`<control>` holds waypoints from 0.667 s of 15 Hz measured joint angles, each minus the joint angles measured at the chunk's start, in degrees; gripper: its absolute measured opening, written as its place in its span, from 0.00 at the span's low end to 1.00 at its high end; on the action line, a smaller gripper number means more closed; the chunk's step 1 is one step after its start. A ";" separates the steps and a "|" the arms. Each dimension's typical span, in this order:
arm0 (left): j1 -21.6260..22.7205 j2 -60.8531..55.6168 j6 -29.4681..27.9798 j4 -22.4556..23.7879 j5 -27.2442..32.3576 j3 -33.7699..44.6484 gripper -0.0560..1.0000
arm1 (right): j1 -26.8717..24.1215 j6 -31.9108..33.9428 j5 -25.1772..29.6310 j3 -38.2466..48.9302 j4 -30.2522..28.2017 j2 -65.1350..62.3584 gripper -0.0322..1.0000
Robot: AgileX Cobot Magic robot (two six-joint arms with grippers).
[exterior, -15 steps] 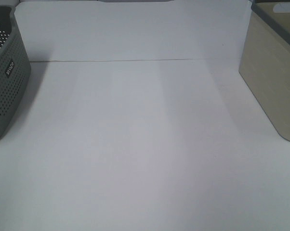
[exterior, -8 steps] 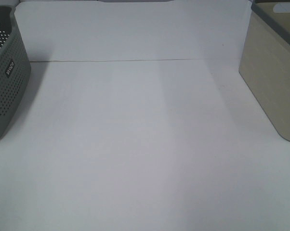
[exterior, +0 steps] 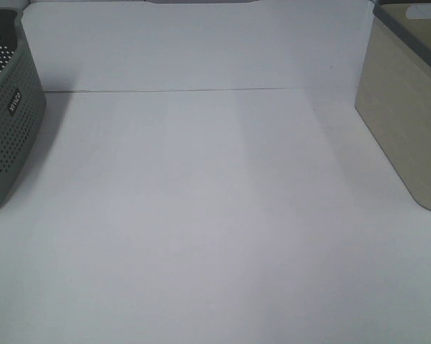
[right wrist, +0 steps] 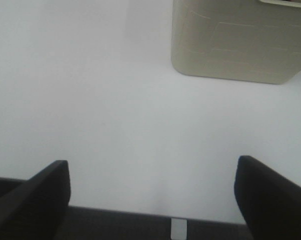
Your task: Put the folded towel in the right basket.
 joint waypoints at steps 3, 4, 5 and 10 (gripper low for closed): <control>0.00 0.00 0.00 0.00 0.00 0.00 0.89 | 0.00 1.38 -2.23 4.18 0.74 -6.93 0.86; 0.00 0.00 0.00 0.00 0.00 0.00 0.89 | 0.00 1.38 -2.23 4.70 1.15 -7.10 0.86; 0.00 0.00 0.00 0.00 0.00 0.00 0.89 | 0.00 1.38 -2.23 4.70 1.55 -7.10 0.86; 0.00 0.00 0.00 0.00 0.00 0.00 0.89 | 0.00 0.80 -2.23 4.70 2.35 -7.10 0.86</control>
